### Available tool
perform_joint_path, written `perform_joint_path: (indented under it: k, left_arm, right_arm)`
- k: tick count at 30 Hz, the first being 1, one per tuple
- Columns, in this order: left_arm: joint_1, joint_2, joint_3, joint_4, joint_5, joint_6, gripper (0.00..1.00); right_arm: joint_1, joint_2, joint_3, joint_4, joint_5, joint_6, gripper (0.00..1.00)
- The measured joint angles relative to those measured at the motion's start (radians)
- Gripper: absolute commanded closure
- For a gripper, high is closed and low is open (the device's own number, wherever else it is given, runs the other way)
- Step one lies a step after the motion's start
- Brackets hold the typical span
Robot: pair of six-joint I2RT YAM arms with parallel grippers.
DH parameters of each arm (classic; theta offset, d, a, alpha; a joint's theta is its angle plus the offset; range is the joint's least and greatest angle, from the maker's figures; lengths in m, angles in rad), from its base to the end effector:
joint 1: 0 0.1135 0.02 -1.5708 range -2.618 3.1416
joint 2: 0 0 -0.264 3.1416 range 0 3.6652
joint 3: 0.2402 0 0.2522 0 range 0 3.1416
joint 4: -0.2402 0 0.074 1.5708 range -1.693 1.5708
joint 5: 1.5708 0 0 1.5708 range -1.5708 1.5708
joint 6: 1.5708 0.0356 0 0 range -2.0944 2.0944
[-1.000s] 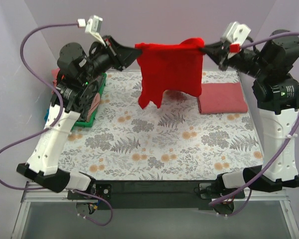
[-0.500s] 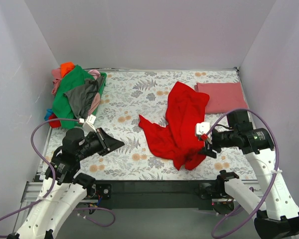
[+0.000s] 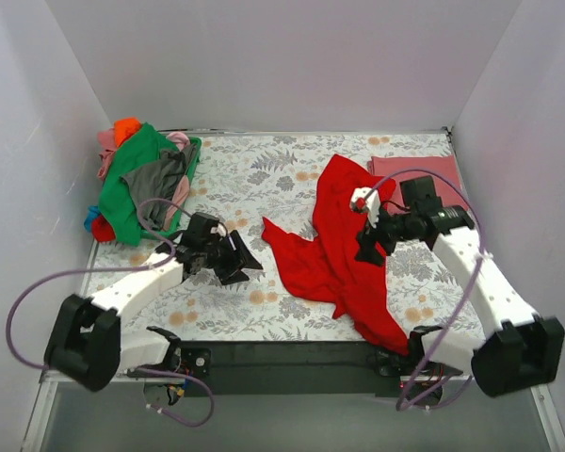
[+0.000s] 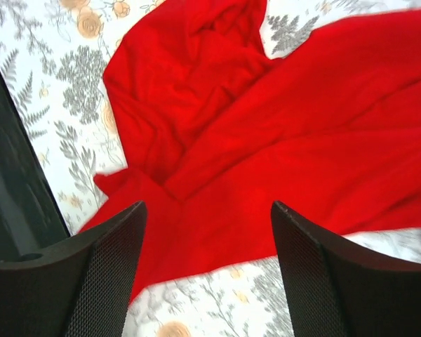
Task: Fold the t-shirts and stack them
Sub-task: Flatten the tshirt out
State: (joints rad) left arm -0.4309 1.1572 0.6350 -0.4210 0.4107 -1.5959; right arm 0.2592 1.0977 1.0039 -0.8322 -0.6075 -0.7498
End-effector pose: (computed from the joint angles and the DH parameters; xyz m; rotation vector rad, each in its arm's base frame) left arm 0.1928 -0.1043 0.1987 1.4398 -2.5441 1.1246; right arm 0.1990 0.0738 0.3028 -1.3402 1.9224 0.5196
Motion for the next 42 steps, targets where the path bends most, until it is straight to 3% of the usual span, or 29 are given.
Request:
perform_joint_path:
  k: [6,11,15,18,20,21,23,25,26,31,36,40,42]
  left_arm:
    - [-0.061,0.298,0.059,0.104,-0.070,0.001,0.44]
    - [-0.108,0.469,0.170,0.195,-0.093,-0.002,0.45]
    - [-0.114,0.549,0.245,0.215,-0.101,0.003,0.53]
    - [-0.114,0.601,0.290,0.235,-0.102,0.016,0.67]
    - [-0.115,0.624,0.303,0.250,-0.102,0.027,0.91]
    - [-0.114,0.637,0.312,0.253,-0.107,0.036,0.98]
    - [-0.114,0.657,0.321,0.266,-0.116,0.044,1.00]
    - [-0.114,0.657,0.322,0.267,-0.132,0.058,1.00]
    - [-0.116,0.650,0.321,0.264,-0.151,0.066,1.00]
    - [-0.044,0.505,0.256,0.162,-0.312,0.136,1.00]
    - [0.113,0.132,0.211,0.057,-0.409,0.160,1.00]
    - [0.130,-0.083,0.188,0.058,-0.399,0.148,1.00]
    - [0.136,-0.132,0.146,0.054,-0.382,0.131,1.00]
  right_arm:
    - [0.048,0.378,0.123,0.121,0.045,0.179,0.26]
    - [0.155,0.673,0.371,0.220,0.172,0.323,0.26]
    - [0.210,0.822,0.492,0.220,0.280,0.386,0.29]
    - [0.214,0.875,0.500,0.222,0.352,0.406,0.32]
    - [0.213,0.882,0.501,0.221,0.365,0.410,0.43]
    - [0.212,0.885,0.506,0.220,0.369,0.414,0.47]
    - [0.212,0.890,0.514,0.220,0.370,0.422,0.64]
    - [0.212,0.890,0.519,0.218,0.371,0.425,0.92]
    - [0.212,0.890,0.525,0.212,0.370,0.432,0.98]
    - [0.206,0.889,0.613,0.179,0.364,0.434,0.99]
    - [0.146,0.828,0.702,0.180,0.312,0.444,0.99]
    - [0.105,0.708,0.678,0.188,0.233,0.455,0.99]
    - [0.100,0.660,0.636,0.199,0.204,0.454,0.89]
